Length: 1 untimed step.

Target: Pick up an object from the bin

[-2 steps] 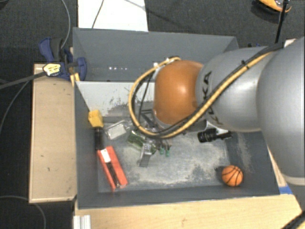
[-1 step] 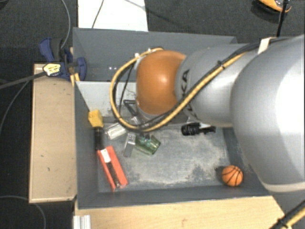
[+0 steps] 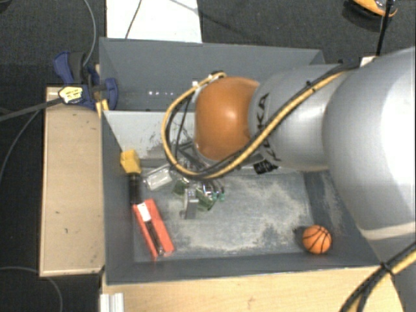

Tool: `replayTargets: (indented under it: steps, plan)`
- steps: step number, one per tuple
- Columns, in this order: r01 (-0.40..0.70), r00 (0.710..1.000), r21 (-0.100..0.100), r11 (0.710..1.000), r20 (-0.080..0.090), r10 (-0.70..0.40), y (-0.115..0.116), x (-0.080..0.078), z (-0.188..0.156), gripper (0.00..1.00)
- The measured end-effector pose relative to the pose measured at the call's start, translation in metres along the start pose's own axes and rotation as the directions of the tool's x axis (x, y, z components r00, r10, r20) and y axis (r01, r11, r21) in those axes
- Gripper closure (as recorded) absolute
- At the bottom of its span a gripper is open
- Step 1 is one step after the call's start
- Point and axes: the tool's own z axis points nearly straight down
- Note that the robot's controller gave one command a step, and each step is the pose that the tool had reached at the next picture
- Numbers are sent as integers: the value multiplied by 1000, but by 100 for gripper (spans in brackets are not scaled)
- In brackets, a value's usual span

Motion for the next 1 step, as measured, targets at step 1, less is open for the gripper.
replayTargets:
  steps: [1]
  plan:
    - [-410,912,-12,912,15,410,-38,4,40,100]
